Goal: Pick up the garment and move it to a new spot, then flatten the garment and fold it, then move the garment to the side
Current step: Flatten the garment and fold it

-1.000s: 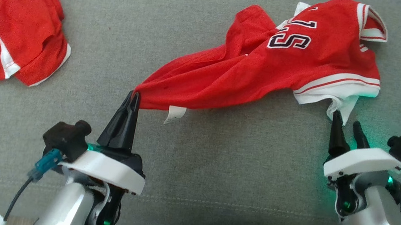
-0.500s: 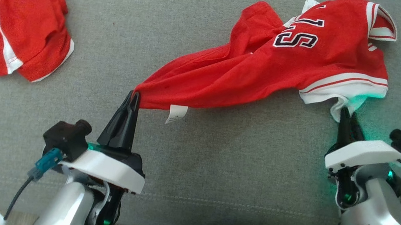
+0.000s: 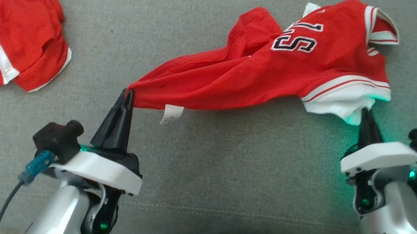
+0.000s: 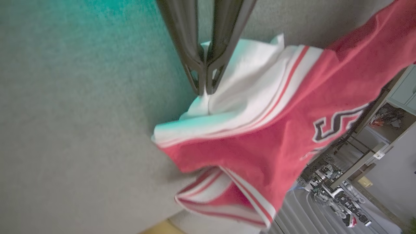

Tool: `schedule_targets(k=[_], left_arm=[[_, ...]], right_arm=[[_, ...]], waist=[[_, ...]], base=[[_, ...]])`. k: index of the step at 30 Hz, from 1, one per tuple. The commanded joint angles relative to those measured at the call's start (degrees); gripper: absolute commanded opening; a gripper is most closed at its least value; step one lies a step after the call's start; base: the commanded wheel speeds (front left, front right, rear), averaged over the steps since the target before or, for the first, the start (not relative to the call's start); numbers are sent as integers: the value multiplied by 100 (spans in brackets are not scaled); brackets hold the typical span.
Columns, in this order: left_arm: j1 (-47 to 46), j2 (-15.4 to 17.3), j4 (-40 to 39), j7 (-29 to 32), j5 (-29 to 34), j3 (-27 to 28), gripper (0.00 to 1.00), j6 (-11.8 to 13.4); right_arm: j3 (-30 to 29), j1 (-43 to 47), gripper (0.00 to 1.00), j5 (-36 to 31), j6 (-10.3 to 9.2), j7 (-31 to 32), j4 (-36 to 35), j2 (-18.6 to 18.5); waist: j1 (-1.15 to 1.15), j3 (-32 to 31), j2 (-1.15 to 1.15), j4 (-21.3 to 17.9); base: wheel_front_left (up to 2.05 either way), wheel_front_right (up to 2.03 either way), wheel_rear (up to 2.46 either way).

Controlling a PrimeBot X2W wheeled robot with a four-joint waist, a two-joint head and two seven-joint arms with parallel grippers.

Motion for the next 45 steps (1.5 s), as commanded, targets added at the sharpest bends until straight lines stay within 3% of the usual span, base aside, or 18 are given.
schedule_targets(k=[1, 9, 14, 21, 28, 38, 45], left_arm=[[-188, 53, -223, -31, 9, 223, 0, 52], [-142, 53, -421, -31, -119, 468, 0, 6], [-249, 55, -649, -31, -233, 701, 0, -83], [-599, 168, -1036, 132, -465, 951, 0, -134], [-1050, 208, -1736, 613, -840, 1289, 0, 137], [-1845, 521, -2376, 1342, -909, 1393, 0, 316], [-2578, 867, -1950, 1946, -1013, 1520, 0, 368]], right_arm=[[8, 56, 0, -300, -2, -14, -352, 68], [-456, 238, 0, -1916, -2, 24, -1669, 60], [-355, 186, 0, -2588, -2, 559, -2893, -162], [198, -11, 0, -2264, -2, 1555, -4360, -694], [740, -503, 0, -1404, -2, 2124, -4971, -1180], [400, -915, 0, -962, -2, 3163, -5444, -1104], [297, -1131, 0, -727, -2, 3924, -5477, -871]], waist=[[0, -68, 0, -46], [0, -393, 0, -207], [0, -738, 0, -313], [0, -1341, 0, -476], [0, -1655, 0, -690], [0, -1752, 0, -799], [0, -1338, 0, -835]], base=[[0, 0, 0], [0, 0, 0], [0, 0, 0], [0, 0, 0], [0, 0, 0], [0, 0, 0], [0, 0, 0]])
